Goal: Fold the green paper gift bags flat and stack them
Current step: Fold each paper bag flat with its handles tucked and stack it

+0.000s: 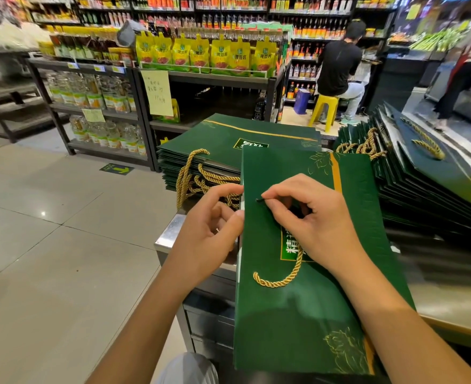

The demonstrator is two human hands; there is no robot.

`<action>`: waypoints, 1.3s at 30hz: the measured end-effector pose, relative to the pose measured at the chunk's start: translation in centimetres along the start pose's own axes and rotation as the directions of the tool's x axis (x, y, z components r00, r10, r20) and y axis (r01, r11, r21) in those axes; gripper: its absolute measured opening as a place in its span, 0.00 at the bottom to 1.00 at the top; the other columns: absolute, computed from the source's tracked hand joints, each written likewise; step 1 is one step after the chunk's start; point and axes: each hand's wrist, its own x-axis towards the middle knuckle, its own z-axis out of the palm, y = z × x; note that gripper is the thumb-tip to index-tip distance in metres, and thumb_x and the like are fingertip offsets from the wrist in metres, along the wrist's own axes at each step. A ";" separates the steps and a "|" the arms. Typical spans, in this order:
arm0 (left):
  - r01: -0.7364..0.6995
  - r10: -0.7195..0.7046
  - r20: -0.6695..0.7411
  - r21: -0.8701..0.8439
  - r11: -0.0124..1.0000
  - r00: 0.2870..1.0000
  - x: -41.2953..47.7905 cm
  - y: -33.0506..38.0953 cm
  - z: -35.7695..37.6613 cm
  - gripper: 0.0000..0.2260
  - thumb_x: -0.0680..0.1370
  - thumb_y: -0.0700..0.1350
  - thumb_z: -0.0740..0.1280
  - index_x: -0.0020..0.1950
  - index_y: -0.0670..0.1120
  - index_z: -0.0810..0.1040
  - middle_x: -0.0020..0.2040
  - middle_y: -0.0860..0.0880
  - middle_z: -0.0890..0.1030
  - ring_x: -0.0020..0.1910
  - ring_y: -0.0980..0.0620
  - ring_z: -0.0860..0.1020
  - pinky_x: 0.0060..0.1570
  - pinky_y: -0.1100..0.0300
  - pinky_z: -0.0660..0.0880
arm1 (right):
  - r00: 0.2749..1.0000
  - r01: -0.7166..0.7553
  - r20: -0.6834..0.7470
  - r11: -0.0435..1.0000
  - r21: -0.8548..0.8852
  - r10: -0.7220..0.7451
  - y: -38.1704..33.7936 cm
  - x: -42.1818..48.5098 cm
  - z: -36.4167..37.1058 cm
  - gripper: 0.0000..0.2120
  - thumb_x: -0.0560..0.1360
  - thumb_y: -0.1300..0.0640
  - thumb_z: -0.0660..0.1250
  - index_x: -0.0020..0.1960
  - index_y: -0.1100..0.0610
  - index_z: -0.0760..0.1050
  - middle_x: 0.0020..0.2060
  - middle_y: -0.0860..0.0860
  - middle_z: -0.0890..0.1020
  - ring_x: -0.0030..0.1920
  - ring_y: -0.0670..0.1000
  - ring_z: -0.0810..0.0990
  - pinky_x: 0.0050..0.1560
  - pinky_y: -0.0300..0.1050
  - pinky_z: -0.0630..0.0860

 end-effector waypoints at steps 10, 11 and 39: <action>-0.063 0.063 -0.006 -0.034 0.997 0.998 0.4 0.8 1.0 0.16 0.81 0.44 0.66 0.67 0.56 0.75 0.40 0.41 0.75 0.35 0.41 0.73 0.35 0.56 0.75 | 1.000 -0.010 -0.023 0.996 0.085 0.012 -0.3 0.0 -0.1 0.09 0.77 0.66 0.71 0.54 0.58 0.86 0.47 0.50 0.82 0.46 0.48 0.81 0.45 0.34 0.72; -0.073 0.073 -0.010 -0.036 0.997 0.997 0.6 1.2 1.2 0.16 0.80 0.44 0.66 0.66 0.56 0.75 0.39 0.42 0.74 0.36 0.40 0.72 0.36 0.56 0.74 | 0.999 0.004 -0.034 0.997 0.082 -0.001 -0.4 0.0 -0.2 0.08 0.77 0.67 0.71 0.54 0.59 0.85 0.47 0.50 0.82 0.47 0.48 0.81 0.46 0.34 0.72; -0.208 0.217 -0.114 0.079 0.975 0.970 0.8 3.6 1.8 0.05 0.78 0.40 0.72 0.53 0.47 0.84 0.40 0.53 0.75 0.37 0.56 0.74 0.39 0.67 0.71 | 0.976 0.213 -0.022 0.972 -0.105 -0.216 -1.2 -0.4 -0.7 0.14 0.77 0.70 0.64 0.61 0.61 0.77 0.53 0.54 0.78 0.54 0.54 0.78 0.53 0.46 0.75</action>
